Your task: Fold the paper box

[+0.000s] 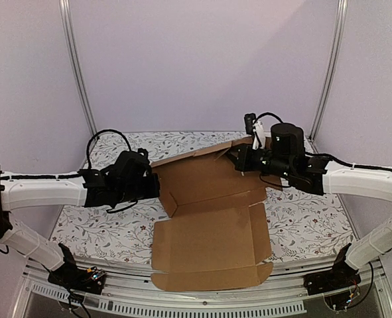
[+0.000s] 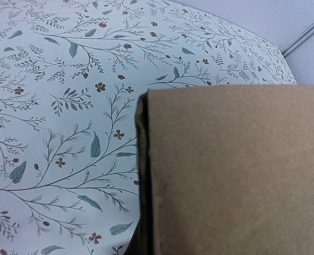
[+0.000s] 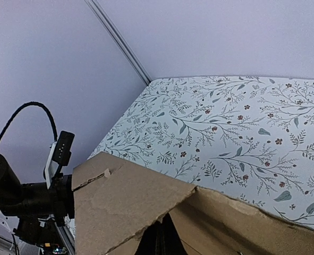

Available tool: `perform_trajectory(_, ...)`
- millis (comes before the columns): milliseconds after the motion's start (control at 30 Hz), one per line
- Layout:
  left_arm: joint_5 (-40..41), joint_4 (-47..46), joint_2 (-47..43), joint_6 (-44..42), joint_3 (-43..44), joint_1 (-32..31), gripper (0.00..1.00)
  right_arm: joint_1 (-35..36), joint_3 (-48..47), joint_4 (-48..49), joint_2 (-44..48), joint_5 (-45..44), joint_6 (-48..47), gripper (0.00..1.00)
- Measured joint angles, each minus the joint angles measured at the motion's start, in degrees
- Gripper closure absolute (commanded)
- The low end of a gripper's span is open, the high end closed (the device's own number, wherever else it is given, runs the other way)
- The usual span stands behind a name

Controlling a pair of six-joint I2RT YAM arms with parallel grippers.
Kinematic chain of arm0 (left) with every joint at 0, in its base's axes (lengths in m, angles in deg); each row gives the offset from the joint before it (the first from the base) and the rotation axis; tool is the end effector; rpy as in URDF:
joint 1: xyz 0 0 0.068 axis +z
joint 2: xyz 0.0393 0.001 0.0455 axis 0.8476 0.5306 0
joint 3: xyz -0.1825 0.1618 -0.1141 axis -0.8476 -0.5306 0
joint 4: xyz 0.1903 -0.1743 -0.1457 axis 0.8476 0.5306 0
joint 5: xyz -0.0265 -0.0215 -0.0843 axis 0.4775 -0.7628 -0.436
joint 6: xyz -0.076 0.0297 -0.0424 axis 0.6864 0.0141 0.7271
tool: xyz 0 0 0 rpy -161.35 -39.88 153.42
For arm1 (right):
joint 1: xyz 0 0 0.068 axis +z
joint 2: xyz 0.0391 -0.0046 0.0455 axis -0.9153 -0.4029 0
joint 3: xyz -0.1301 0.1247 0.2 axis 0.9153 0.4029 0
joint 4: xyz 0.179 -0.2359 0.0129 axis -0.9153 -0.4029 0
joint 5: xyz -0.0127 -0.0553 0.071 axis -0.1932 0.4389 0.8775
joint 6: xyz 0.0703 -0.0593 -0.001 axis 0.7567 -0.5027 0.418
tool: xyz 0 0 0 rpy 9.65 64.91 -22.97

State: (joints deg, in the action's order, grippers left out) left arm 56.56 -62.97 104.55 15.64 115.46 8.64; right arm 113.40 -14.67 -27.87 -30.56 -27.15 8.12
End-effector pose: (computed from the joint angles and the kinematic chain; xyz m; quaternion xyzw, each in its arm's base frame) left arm 0.2518 -0.2487 0.1714 -0.0405 0.9009 -0.1843 0.3908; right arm 0.2764 0.3027 0.2632 -0.1463 0.7803 0.3811 0.4739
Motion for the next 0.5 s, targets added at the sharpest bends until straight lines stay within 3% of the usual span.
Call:
perform_trajectory(200,-3.8,-2.2,-1.0,2.4,-0.3,1.0,1.0,0.1,0.3,4.5,1.0,1.4,1.3,1.0)
perform_trajectory(500,-11.7,-7.5,-3.8,4.9,-5.9,8.7,1.0,0.8,0.0,0.8,5.1,4.3,-2.4,1.0)
